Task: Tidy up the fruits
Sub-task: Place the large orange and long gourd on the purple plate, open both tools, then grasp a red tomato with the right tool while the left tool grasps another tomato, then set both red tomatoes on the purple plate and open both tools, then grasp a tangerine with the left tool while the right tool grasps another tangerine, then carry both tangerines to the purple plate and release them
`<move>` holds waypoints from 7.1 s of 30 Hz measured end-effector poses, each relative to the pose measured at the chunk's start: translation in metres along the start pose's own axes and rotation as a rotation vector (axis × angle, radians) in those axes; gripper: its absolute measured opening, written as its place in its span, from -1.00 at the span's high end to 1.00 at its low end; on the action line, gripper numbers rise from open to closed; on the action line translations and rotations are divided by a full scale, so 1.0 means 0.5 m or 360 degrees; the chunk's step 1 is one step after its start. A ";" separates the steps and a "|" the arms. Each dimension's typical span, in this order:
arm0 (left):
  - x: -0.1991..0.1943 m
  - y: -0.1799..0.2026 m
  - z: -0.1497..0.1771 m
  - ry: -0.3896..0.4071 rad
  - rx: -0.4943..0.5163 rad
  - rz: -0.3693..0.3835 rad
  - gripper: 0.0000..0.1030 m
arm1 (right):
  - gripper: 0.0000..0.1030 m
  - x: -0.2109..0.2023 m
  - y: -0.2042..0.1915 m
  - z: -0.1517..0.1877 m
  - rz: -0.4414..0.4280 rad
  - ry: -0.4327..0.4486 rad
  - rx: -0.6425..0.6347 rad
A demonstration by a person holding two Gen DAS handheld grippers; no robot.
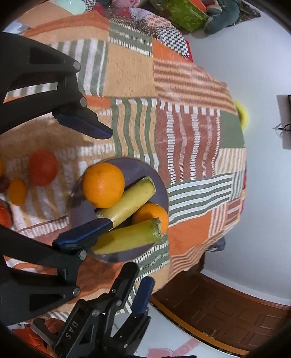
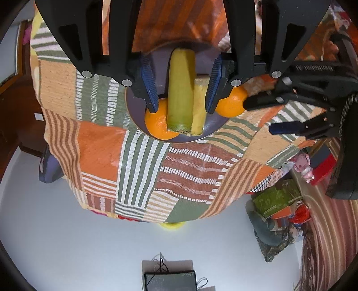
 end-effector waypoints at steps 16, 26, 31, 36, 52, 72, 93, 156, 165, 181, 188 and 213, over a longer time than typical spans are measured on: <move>-0.209 -0.020 0.129 0.0129 -0.0015 -0.0059 -0.42 | -0.23 -0.131 -0.097 0.092 -0.0058 0.0062 -0.0011; -0.223 -0.046 0.224 0.0063 -0.0050 -0.0076 -0.54 | -0.37 -0.077 -0.163 0.195 -0.0103 -0.0112 -0.0017; -0.182 -0.058 0.271 -0.0051 -0.0073 -0.0067 -0.55 | -0.37 -0.031 -0.182 0.238 -0.0125 -0.0239 0.0004; -0.152 -0.068 0.305 -0.0132 -0.0105 -0.0045 -0.54 | -0.37 0.001 -0.193 0.264 -0.0149 -0.0339 0.0016; -0.095 -0.050 0.257 -0.0138 -0.0073 -0.0013 -0.54 | 0.04 0.005 -0.186 0.259 -0.0170 -0.0361 -0.0028; 0.080 -0.020 0.179 -0.0260 -0.0122 0.0077 -0.06 | 0.04 -0.042 0.002 0.184 0.0013 -0.0146 0.0200; 0.060 0.064 0.093 -0.0140 -0.0059 0.0216 0.09 | 0.04 -0.015 0.072 0.110 0.0045 -0.0058 0.0233; -0.128 -0.010 0.234 -0.0133 -0.0064 -0.0038 -0.40 | -0.22 -0.095 -0.100 0.157 -0.0124 0.0008 0.0052; -0.069 0.022 0.303 -0.0247 -0.0037 -0.0030 -0.10 | -0.22 -0.071 -0.125 0.212 -0.0184 -0.0097 0.0064; -0.048 -0.006 0.314 -0.0215 -0.0147 0.0062 0.31 | -0.08 -0.015 -0.169 0.208 -0.0224 -0.0201 -0.0010; -0.083 -0.057 0.315 -0.0142 -0.0176 -0.0001 0.31 | 0.13 0.051 -0.197 0.203 -0.0234 -0.0308 -0.0018; -0.106 -0.027 0.208 0.0027 -0.0108 0.0027 0.31 | 0.44 -0.014 -0.103 0.128 -0.0125 -0.0131 0.0073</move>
Point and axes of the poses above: each gripper's, at about its wrist camera, not at the fingertips, and x roughly the way its jaws point, y to its right, z to its underside, the point moved 5 cm from there along x, roughly the way its jaws point, and after that the axes turned 7 degrees about x, right-handed, at the moved point
